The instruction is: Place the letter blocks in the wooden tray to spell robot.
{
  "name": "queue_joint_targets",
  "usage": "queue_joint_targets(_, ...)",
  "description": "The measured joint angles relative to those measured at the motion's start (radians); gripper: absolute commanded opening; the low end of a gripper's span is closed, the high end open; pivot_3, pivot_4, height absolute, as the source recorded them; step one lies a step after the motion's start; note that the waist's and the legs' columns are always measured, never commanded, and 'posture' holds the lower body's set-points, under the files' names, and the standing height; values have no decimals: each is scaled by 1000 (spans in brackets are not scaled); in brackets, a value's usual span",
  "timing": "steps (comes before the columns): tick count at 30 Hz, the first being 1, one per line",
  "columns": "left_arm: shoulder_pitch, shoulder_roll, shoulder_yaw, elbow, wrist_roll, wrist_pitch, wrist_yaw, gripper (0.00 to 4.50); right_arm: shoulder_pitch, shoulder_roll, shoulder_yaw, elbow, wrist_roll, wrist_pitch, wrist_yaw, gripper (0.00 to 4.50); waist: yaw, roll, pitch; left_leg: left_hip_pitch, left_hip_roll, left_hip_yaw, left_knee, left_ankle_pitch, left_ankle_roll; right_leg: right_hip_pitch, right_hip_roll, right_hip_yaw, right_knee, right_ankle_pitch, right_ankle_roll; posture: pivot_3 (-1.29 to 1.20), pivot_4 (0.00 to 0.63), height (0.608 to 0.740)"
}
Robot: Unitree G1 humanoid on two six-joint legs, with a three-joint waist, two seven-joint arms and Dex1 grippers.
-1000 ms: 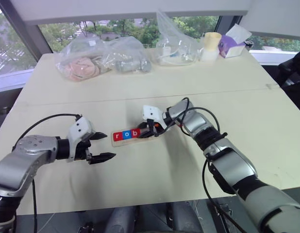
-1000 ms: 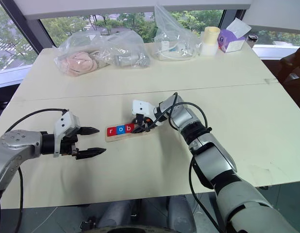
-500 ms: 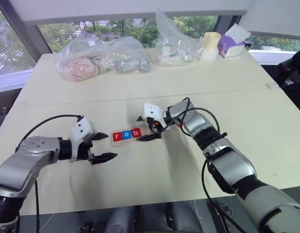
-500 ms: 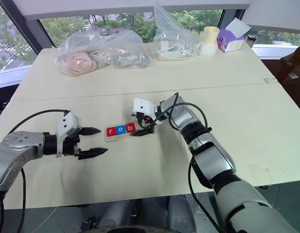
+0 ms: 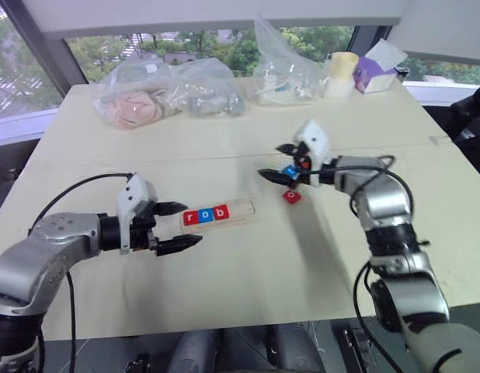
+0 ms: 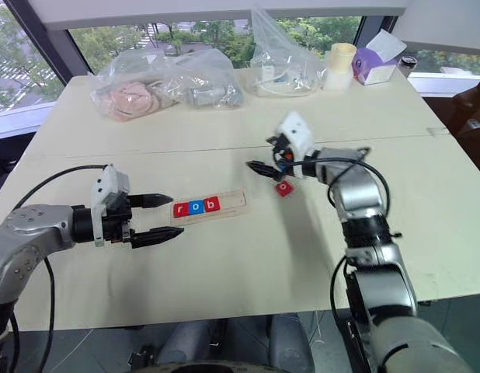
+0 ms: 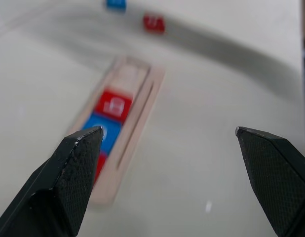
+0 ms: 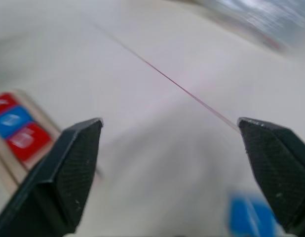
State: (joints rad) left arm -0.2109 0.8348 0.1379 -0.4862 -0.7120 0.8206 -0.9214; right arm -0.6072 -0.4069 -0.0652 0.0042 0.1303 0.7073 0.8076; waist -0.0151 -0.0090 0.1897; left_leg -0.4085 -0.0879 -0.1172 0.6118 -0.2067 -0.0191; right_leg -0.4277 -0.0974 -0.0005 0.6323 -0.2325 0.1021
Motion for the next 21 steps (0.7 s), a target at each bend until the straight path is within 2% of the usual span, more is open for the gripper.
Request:
queue_joint_targets(3, -24, -4, -48, -16, 6, 1, 8, 4500, 155, 22, -30, -182, 21, 114, -100, 4490, -4, 1, -1, 1, 1, 1, 0, 0, 0, 0, 0, 1, 0, 0, 0, 0, 150, 740)
queue_joint_targets(6, -53, -41, -87, 2, 8, 1, 23, 4500, 230, 85, -33, -251, 23, 182, -210, 4490, -2, 1, 0, 1, 1, 1, 1, 0, 0, 0, 1, 1, 0, 1, -2, 0, 150, 740)
queue_joint_targets(10, -76, -58, -127, 32, 24, -5, 26, 4500, 272, 118, -15, -278, 21, 192, -299, 4490, 2, 1, -1, 1, 1, 2, 3, 1, 0, 1, 1, 1, 0, 0, -4, 0, 150, 740)
queue_joint_targets(18, -117, -85, -156, 61, 48, -22, 28, 4500, 284, 101, 30, -192, 9, 90, -348, 4490, 2, 1, -1, 0, 1, 2, 2, 1, 0, 1, 1, 1, -1, 1, -2, 0, 150, 740)
queue_joint_targets(21, -112, -93, -161, 60, 54, -22, 37, 4500, 279, 97, 38, -136, 8, 35, -352, 3665, -2, 1, -1, 1, 1, 2, 2, 1, 0, 1, 2, 1, -1, 1, -2, 0, 150, 740)
